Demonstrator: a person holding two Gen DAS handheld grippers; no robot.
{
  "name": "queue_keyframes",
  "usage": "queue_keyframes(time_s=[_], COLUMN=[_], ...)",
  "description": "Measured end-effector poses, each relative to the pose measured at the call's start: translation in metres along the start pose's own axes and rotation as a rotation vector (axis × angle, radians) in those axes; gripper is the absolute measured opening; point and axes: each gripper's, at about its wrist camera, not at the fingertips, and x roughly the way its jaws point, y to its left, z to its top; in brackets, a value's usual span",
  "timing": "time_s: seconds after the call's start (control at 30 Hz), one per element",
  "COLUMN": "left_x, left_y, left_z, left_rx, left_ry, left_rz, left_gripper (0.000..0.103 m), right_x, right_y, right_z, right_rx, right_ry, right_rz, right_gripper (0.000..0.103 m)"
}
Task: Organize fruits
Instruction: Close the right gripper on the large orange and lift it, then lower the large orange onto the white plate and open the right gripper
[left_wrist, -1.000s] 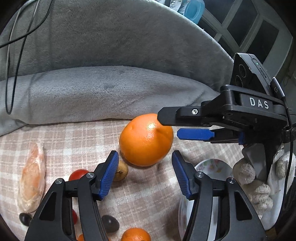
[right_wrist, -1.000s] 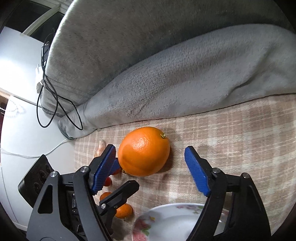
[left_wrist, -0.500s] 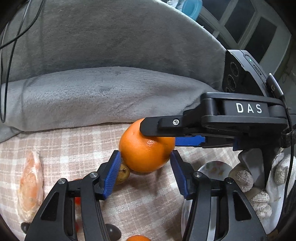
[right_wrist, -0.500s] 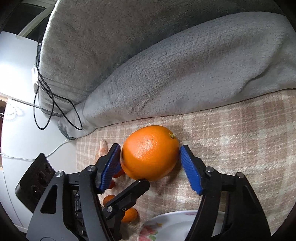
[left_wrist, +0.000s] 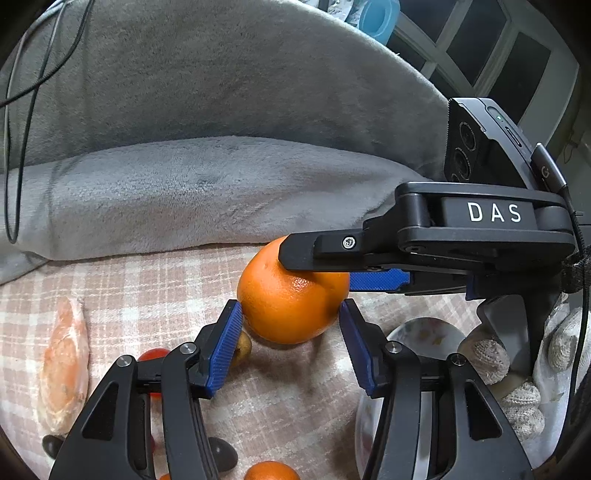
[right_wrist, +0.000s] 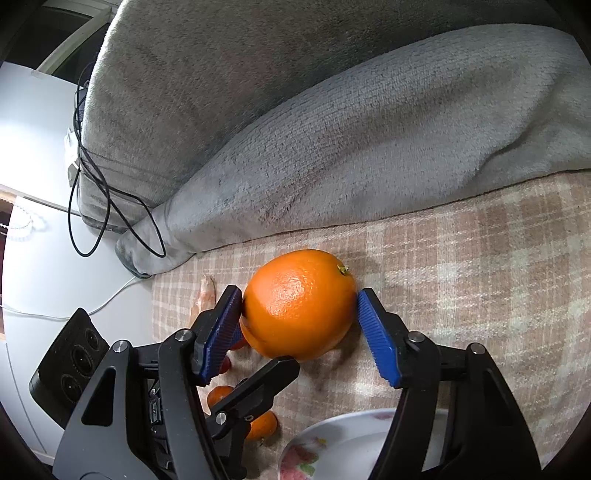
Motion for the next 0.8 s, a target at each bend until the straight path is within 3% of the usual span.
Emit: queue_keyframes(time_s=[0.37, 0.8], left_x=[-0.032, -0.067], left_y=[-0.016, -0.037], left_z=[-0.012, -0.043], left_rx=[0.026, 0.054], left_ry=[-0.051, -0.086], left_rz=[-0.005, -0.024], left_gripper=[0.054, 0.053], right_x=[-0.035, -0.071], right_y=[0.013, 0.014], right_z=[-0.02, -0.069], right_rx=[-0.037, -0.051], right_ry=[-0.037, -0.067], right_rz=[0.005, -0.002], right_gripper=[0.068, 0.068])
